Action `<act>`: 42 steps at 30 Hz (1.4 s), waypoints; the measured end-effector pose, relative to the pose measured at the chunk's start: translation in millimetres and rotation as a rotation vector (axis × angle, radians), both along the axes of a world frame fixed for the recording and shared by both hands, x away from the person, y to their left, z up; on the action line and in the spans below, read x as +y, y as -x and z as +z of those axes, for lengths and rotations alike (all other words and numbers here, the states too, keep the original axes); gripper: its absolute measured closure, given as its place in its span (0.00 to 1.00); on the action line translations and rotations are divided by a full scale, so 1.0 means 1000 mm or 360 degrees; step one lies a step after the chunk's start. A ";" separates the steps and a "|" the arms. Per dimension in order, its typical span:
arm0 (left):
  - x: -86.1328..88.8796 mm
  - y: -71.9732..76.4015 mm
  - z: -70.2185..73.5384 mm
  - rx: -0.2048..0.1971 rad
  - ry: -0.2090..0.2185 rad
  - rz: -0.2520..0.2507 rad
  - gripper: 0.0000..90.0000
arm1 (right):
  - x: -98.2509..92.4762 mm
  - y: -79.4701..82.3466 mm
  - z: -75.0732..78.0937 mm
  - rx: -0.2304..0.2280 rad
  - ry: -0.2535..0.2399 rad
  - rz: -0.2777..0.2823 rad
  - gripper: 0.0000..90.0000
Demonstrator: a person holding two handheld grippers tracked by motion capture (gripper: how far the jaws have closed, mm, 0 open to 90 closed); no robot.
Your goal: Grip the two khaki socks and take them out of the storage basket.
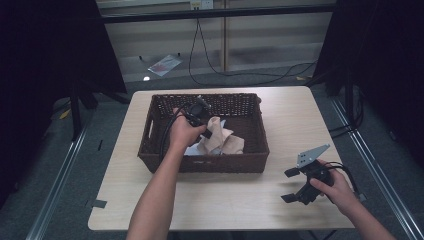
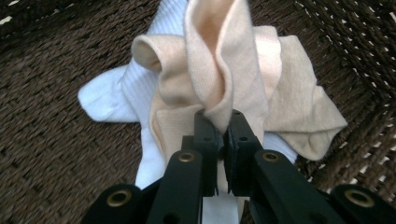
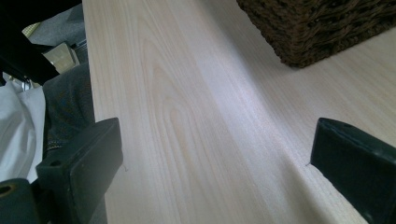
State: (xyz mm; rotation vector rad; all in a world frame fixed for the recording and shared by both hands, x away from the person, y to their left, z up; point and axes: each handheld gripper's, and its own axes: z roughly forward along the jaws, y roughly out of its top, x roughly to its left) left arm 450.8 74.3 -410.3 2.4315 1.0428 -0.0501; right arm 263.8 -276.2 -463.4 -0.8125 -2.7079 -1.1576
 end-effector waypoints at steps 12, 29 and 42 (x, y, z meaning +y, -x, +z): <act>0.015 0.008 0.037 0.0022 -0.0002 -0.0010 0.95 | 0.001 0.000 -0.001 0.0006 -0.0002 -0.0002 0.02; 0.027 0.017 0.072 0.0117 -0.0009 -0.0051 0.95 | 0.001 0.000 -0.001 0.0007 -0.0001 -0.0003 0.02; 0.030 0.028 0.099 0.0126 -0.0013 -0.0121 0.95 | 0.001 0.000 -0.001 0.0007 -0.0001 -0.0005 0.02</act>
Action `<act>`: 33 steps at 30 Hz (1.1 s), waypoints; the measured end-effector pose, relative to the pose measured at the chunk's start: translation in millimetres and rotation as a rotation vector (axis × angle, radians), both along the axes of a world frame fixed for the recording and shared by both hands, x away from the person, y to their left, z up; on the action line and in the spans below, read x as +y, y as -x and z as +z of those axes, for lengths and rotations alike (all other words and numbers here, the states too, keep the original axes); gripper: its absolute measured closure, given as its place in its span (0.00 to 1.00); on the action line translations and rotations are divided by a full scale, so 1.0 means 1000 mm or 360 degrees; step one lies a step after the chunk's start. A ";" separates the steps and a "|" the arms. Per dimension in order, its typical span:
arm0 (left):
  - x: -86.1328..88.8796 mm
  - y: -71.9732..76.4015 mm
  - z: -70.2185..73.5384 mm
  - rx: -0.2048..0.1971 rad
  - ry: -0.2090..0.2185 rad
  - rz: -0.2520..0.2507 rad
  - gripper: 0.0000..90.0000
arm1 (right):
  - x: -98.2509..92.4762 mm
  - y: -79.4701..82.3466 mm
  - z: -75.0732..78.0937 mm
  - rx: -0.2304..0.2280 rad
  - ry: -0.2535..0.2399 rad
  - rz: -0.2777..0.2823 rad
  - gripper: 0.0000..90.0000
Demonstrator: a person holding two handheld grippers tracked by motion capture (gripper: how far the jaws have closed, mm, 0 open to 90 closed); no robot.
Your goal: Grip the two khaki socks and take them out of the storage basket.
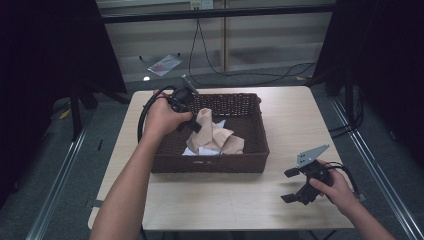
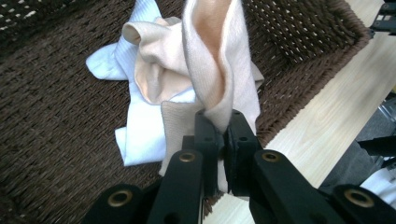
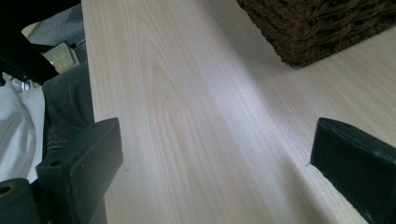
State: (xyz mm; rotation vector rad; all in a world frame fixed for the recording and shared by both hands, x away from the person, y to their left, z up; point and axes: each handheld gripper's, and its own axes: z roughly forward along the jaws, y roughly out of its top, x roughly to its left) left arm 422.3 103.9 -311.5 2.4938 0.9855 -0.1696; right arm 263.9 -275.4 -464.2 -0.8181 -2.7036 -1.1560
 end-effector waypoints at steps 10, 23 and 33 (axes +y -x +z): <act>0.005 0.004 0.022 0.0017 -0.0011 -0.0024 0.95 | 0.000 0.000 0.000 -0.0005 -0.0004 -0.0001 0.02; 0.006 0.014 0.036 0.0024 -0.0025 -0.0080 0.95 | 0.001 0.000 -0.001 -0.0005 0.0004 0.0000 0.02; 0.005 0.024 0.040 0.0046 -0.0018 -0.0155 0.95 | 0.001 0.000 -0.001 0.0000 0.0004 0.0000 0.02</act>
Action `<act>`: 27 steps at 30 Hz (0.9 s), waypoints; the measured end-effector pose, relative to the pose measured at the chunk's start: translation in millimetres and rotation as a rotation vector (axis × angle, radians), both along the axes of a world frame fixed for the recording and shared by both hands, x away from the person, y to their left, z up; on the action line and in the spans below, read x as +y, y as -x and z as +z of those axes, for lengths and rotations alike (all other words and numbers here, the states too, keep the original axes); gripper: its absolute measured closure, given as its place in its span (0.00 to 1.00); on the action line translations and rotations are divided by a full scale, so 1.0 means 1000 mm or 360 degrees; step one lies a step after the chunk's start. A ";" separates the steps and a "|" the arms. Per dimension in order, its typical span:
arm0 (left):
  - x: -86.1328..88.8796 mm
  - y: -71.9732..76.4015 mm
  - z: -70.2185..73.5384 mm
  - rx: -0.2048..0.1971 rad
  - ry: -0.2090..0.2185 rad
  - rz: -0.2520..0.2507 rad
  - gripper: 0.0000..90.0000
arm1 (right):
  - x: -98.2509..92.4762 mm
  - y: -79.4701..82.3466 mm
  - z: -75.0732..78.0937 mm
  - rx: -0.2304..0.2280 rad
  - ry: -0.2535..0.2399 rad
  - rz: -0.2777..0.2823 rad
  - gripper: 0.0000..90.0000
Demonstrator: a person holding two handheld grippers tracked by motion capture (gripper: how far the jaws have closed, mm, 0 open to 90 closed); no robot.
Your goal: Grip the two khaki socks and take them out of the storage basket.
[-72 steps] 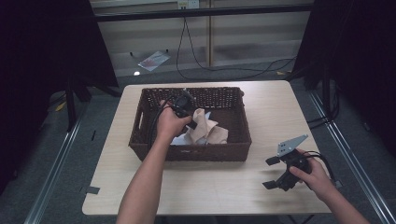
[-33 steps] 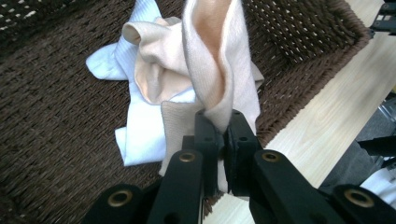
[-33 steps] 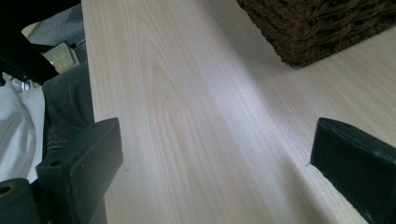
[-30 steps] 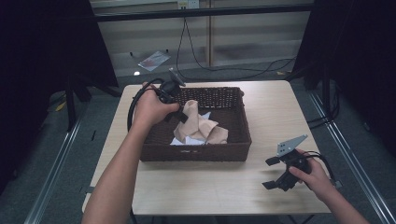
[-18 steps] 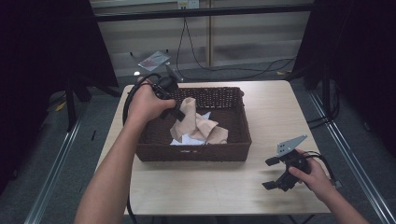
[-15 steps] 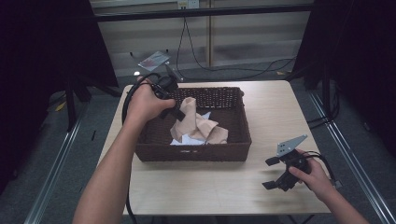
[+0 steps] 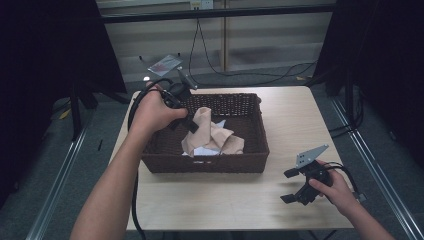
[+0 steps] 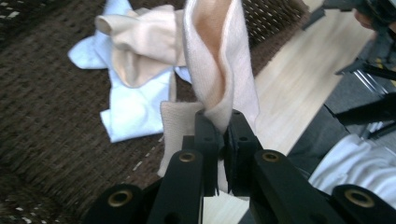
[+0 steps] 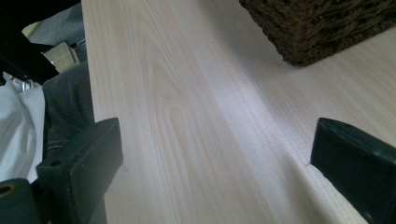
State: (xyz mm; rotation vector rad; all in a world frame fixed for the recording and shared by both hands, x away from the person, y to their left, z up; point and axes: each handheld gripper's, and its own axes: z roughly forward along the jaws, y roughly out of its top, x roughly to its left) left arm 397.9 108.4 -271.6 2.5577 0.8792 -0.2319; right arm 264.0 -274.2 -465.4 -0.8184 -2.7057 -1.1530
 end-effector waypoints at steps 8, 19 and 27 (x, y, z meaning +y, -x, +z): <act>-0.002 0.011 -0.001 0.0003 -0.0020 -0.0082 0.95 | 0.000 0.000 0.000 -0.0004 -0.0002 0.0007 0.02; -0.011 0.029 -0.013 -0.0001 0.0043 -0.0164 0.95 | 0.000 0.000 -0.001 0.0005 0.0005 0.0003 0.02; -0.023 0.041 -0.023 0.0000 0.0042 -0.0244 0.95 | 0.000 0.000 0.000 0.0001 0.0009 -0.0003 0.02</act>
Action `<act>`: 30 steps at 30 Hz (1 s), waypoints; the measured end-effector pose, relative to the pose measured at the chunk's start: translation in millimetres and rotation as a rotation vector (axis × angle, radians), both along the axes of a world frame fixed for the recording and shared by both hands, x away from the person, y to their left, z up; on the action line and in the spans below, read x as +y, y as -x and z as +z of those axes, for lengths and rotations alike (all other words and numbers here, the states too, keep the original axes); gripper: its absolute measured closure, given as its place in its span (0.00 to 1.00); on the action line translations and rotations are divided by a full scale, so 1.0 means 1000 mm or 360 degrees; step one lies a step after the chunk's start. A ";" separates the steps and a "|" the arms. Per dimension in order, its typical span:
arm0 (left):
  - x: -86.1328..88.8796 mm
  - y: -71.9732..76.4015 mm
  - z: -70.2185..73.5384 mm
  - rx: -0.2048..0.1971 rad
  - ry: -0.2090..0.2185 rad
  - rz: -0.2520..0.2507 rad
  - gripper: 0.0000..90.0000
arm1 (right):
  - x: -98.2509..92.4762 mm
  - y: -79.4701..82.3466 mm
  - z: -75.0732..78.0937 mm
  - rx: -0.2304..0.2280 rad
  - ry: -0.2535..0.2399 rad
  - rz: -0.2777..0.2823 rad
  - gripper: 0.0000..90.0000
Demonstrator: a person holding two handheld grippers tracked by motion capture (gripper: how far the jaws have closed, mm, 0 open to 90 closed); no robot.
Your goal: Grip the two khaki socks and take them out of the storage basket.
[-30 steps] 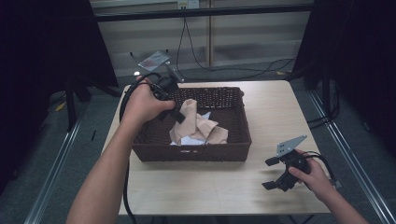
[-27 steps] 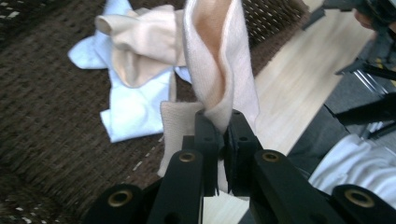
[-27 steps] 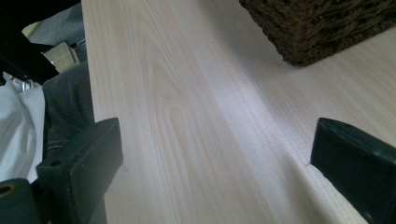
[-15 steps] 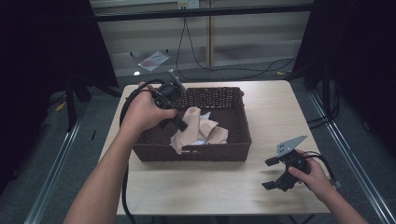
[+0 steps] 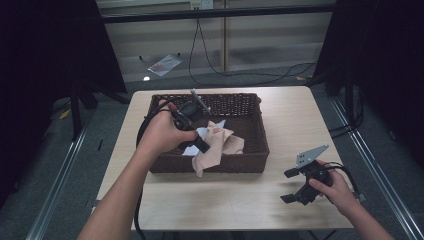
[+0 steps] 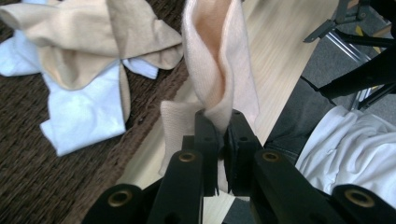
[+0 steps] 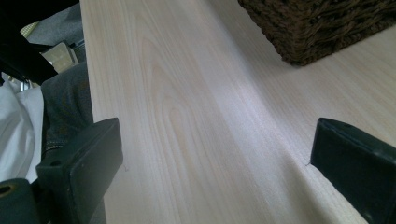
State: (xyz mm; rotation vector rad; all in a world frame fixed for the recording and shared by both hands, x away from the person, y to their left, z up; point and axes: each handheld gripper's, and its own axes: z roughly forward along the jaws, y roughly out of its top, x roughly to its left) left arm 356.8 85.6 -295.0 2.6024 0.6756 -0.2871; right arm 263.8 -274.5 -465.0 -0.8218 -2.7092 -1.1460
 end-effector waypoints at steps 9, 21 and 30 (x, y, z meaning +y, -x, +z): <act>-0.008 0.010 -0.012 -0.0009 -0.0024 -0.0044 0.95 | -0.001 0.000 0.001 -0.0003 -0.0008 -0.0006 0.02; -0.011 0.019 -0.034 0.0017 -0.0011 -0.0070 0.94 | 0.000 0.000 0.001 -0.0002 -0.0006 -0.0006 0.02; -0.019 0.021 -0.048 0.0039 -0.0022 -0.0088 0.93 | 0.000 0.000 0.001 0.0000 -0.0007 -0.0004 0.02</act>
